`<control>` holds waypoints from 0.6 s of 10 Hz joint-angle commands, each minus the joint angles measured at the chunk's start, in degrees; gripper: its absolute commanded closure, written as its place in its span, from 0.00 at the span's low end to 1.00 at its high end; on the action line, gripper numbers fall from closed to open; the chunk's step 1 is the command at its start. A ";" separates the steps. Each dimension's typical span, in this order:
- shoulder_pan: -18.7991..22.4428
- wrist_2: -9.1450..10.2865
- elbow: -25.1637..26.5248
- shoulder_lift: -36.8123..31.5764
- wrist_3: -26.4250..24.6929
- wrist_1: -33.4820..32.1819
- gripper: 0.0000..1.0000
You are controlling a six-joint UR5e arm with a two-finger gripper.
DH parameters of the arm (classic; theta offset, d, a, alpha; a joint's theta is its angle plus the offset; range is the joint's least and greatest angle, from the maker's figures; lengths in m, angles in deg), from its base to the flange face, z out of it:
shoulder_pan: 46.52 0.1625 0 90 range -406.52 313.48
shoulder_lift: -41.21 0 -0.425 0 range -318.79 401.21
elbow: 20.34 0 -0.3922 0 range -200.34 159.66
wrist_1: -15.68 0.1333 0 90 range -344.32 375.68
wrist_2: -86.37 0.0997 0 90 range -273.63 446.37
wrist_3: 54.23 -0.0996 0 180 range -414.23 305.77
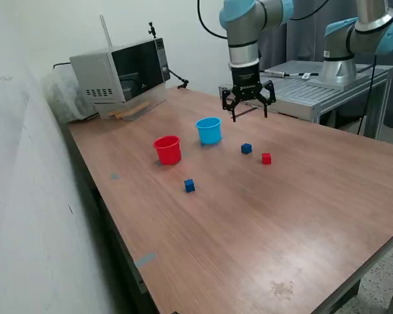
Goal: Place red objects in the red bin, and blue objects in the blue bin.
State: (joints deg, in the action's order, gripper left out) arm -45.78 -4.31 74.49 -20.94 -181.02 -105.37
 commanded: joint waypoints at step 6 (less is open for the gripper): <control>4.80 4.28 9.76 -1.84 3.66 -13.68 0.00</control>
State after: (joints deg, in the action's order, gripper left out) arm -40.63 -1.27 82.63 -22.76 -177.47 -116.40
